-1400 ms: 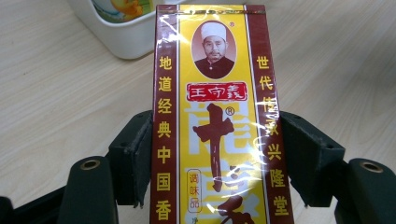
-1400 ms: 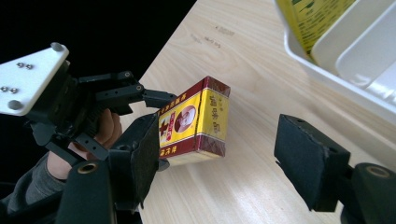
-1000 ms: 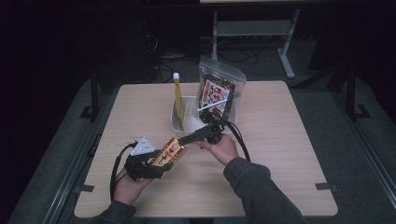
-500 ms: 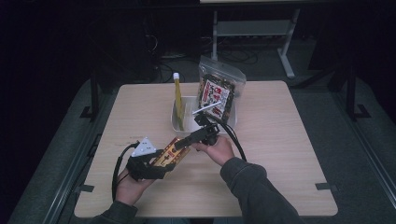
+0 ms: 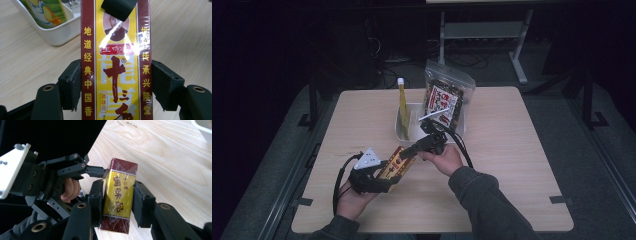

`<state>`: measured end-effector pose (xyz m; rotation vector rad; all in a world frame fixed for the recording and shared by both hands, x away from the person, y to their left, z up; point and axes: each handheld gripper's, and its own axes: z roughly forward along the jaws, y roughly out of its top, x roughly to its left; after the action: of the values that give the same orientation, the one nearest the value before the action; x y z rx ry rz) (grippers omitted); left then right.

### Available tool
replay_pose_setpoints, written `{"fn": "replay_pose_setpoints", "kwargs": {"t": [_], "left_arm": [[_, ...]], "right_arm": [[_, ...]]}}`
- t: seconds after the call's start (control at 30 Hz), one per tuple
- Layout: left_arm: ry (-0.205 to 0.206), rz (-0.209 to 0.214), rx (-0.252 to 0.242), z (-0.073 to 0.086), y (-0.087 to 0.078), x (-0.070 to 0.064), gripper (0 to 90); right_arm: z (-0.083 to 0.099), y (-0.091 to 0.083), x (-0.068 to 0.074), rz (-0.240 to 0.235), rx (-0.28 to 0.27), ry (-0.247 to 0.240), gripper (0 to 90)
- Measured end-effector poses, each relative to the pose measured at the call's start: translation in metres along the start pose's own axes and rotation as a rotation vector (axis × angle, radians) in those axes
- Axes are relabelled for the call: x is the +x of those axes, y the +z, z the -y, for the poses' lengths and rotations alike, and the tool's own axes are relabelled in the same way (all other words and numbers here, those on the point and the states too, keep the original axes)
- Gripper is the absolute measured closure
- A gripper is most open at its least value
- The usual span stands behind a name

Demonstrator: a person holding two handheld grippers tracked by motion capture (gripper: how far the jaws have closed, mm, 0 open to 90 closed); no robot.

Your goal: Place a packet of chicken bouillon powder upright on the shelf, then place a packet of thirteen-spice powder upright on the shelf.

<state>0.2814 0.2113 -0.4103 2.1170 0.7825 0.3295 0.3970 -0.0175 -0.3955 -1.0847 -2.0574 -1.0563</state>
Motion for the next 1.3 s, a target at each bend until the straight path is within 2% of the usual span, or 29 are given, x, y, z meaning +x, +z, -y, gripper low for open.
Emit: {"fn": "replay_pose_setpoints", "kwargs": {"t": [0.07,0.17,0.23,0.4,0.5,0.6,0.87,1.1,1.3], "left_arm": [[0.018,-0.011,0.001,0.000,0.001,-0.001,31.6],[0.006,0.002,0.003,0.000,0.002,-0.001,29.0],[-0.010,0.003,-0.002,0.001,0.001,0.000,26.1],[-0.033,-0.007,-0.010,0.004,-0.004,0.008,23.6],[-0.047,-0.010,-0.011,0.006,-0.006,0.011,22.9],[-0.060,-0.020,-0.010,0.008,-0.007,0.015,21.5],[-0.072,-0.034,0.006,0.013,-0.006,0.021,21.4],[-0.085,-0.029,0.016,0.015,-0.004,0.026,21.1],[-0.092,-0.030,0.010,0.015,-0.004,0.028,21.1]], "right_arm": [[0.000,-0.001,0.001,0.000,0.001,0.009,65.9],[0.000,-0.002,0.003,0.006,-0.008,0.007,67.8],[0.000,-0.004,0.007,0.065,-0.007,-0.019,68.0],[0.002,-0.019,0.013,0.169,-0.021,-0.045,68.1],[0.002,-0.035,0.015,0.184,-0.052,-0.046,68.1],[0.003,-0.050,0.019,0.226,-0.088,-0.055,68.1],[0.007,-0.078,0.028,0.274,-0.151,-0.073,68.1],[0.001,-0.086,0.030,0.311,-0.167,-0.080,68.0],[-0.003,-0.090,0.031,0.337,-0.178,-0.066,68.0]]}}
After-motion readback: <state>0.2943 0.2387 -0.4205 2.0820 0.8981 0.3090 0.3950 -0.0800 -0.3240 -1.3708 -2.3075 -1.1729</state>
